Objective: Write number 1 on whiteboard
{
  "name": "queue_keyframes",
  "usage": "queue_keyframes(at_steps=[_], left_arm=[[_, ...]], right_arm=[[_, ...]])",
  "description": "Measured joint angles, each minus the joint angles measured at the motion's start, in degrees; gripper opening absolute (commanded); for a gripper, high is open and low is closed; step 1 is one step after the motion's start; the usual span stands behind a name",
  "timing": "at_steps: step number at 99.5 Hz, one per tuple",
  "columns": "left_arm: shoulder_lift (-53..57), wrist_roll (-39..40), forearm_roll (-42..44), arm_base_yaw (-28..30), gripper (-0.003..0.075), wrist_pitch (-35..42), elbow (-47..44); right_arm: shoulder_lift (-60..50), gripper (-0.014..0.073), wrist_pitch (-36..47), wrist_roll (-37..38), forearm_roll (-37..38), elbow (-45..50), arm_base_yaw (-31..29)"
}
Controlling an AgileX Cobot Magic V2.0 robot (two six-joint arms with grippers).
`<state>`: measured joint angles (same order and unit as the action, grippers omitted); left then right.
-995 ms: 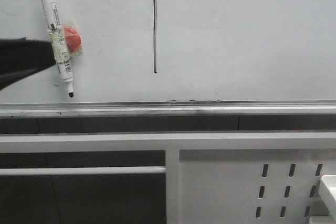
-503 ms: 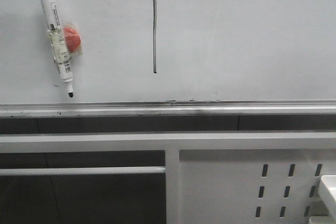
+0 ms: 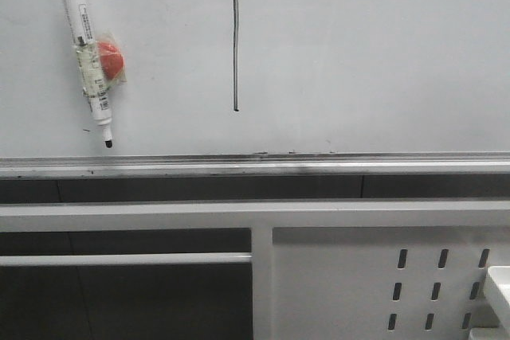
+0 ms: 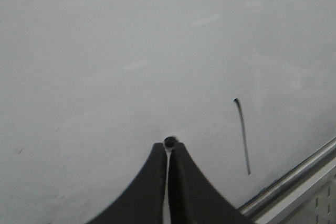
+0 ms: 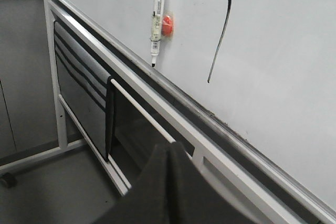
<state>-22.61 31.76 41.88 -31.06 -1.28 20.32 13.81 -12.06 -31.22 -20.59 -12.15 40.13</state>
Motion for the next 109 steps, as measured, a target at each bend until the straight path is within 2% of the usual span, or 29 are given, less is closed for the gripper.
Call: queue_keyframes(at_steps=[12,20,38,52,89,97,109], left_arm=[[2.61,0.0,-0.63,0.28,-0.002,-8.43,-0.25],[6.1,0.0,-1.67,3.15,-0.002,-11.38,-0.34],[14.98,-0.04,-6.08,13.47,-0.002,-12.6,-0.34],[17.96,0.08,-7.79,19.18,-0.002,-13.94,-0.64],[20.94,0.41,-18.33,22.42,-0.002,-14.55,-13.14],[22.9,-2.87,-23.08,24.66,-0.002,-14.29,-16.7],[22.95,-13.6,-36.13,28.41,-0.002,-12.73,-20.62]], right_arm=[[0.0,-0.0069,0.0,0.0,0.0,0.0,0.0],[0.0,-0.0069,0.0,0.0,0.0,0.0,0.0],[0.0,-0.0069,0.0,0.0,0.0,0.0,0.0],[0.0,-0.0069,0.0,0.0,0.0,0.0,0.0],[0.0,-0.0069,0.0,0.0,0.0,0.0,0.0],[0.0,-0.0069,0.0,0.0,0.0,0.0,0.0],[0.0,-0.0069,0.05,0.0,0.0,0.0,0.0]])
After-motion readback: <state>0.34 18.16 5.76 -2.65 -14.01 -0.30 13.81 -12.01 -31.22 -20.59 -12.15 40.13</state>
